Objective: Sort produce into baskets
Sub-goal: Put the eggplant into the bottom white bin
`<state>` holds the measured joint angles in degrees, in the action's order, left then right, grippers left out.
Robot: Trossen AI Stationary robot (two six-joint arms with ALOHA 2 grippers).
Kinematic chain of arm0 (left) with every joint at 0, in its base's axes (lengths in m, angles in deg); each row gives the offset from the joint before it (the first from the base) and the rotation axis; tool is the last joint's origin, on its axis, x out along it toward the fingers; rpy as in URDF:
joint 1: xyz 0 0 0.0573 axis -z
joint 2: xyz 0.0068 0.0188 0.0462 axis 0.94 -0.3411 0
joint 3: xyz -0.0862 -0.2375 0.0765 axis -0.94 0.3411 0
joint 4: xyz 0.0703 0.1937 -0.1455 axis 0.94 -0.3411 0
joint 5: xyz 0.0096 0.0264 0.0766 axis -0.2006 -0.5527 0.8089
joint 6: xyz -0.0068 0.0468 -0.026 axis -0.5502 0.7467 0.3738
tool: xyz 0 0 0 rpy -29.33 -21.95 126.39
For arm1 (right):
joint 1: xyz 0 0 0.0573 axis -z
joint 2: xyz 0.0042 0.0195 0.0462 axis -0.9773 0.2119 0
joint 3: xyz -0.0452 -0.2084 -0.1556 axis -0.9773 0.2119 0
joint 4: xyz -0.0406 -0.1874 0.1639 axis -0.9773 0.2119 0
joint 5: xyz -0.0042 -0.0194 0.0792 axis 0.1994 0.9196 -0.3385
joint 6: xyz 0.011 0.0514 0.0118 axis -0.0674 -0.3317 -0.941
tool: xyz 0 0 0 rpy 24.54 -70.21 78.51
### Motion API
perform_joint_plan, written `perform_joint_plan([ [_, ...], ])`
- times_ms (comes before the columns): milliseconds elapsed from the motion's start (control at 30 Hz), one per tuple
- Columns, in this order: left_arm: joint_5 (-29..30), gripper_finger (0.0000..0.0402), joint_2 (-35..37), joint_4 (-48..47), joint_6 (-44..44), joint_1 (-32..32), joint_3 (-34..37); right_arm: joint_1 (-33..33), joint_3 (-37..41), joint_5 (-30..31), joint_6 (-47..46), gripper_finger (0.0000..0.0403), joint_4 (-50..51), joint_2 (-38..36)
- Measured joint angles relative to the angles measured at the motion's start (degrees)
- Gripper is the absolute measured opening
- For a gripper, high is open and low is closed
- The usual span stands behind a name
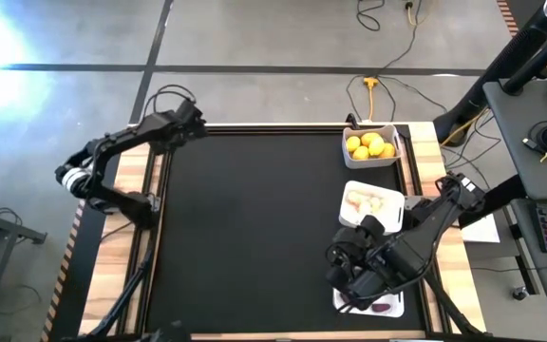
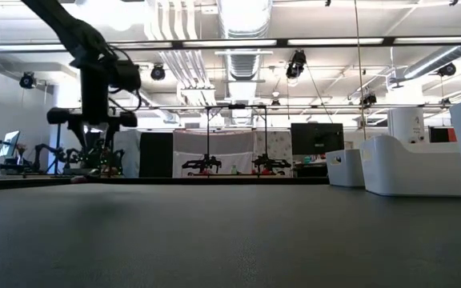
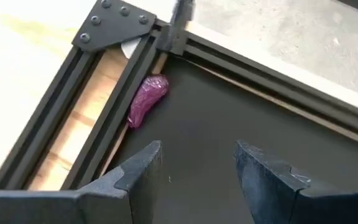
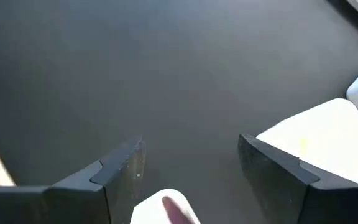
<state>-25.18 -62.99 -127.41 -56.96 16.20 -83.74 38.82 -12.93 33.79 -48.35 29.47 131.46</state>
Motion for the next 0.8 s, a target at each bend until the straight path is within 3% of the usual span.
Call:
perform_joint_plan([
  [133,-0.72,0.0185,-2.3,2.69,-4.99,0.13,-0.49,1.29,0.2,0.09,1.63,0.0242,-0.03,0.02],
  [333,-0.56,0.018,-7.56,3.05,-24.72,-0.37,-0.49,4.51,-0.66,0.07,5.88,0.0234,0.1,-0.05],
  [533,-0.54,0.0144,-12.36,2.92,-37.39,-2.38,-1.08,11.63,-3.91,0.06,27.08,0.0224,-0.05,-2.76],
  [800,0.37,0.0043,-17.84,0.43,-38.73,-5.87,-4.79,26.57,-3.52,-1.95,54.74,0.0194,-0.12,-14.64],
])
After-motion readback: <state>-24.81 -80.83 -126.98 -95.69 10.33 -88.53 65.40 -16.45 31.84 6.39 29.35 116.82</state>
